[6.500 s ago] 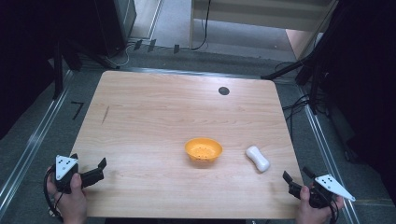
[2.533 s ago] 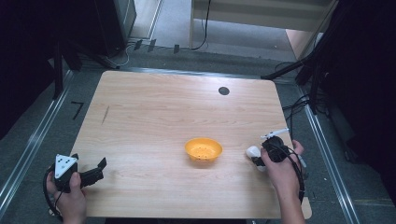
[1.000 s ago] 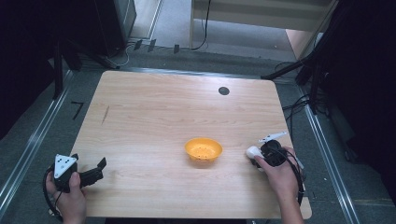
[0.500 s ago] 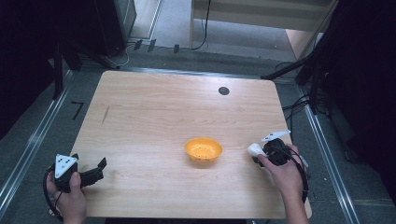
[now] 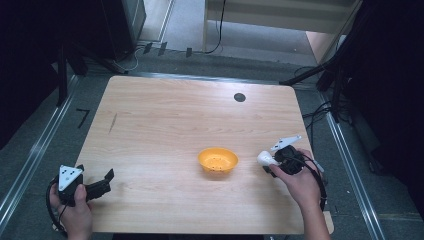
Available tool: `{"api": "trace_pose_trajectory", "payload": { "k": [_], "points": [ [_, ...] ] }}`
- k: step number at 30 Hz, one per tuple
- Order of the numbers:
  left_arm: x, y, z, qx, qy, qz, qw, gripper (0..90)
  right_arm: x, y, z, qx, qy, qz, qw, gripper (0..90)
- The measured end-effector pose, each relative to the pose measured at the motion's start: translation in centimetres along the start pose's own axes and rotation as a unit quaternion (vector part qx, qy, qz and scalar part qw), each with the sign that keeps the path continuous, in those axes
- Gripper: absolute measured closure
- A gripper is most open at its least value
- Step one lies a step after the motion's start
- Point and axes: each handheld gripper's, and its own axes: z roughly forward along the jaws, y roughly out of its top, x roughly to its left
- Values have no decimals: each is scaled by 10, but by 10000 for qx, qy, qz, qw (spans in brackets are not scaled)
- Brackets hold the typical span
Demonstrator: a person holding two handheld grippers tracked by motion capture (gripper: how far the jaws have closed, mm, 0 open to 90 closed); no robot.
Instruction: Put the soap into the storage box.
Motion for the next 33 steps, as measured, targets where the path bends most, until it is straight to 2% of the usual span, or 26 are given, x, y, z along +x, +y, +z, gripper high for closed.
{"api": "trace_pose_trajectory", "payload": {
  "k": [7,20,33],
  "points": [
    [0,0,0,-1,-11,-1,10000,0,6,8,-1,-93,8,-299,9995,504],
    [0,0,0,3,-11,-2,10000,0,15,23,-7,-207,62,-657,9976,505],
    [0,0,0,20,3,-2,10000,0,27,40,-6,-222,165,-1120,9933,505]
  ]
}}
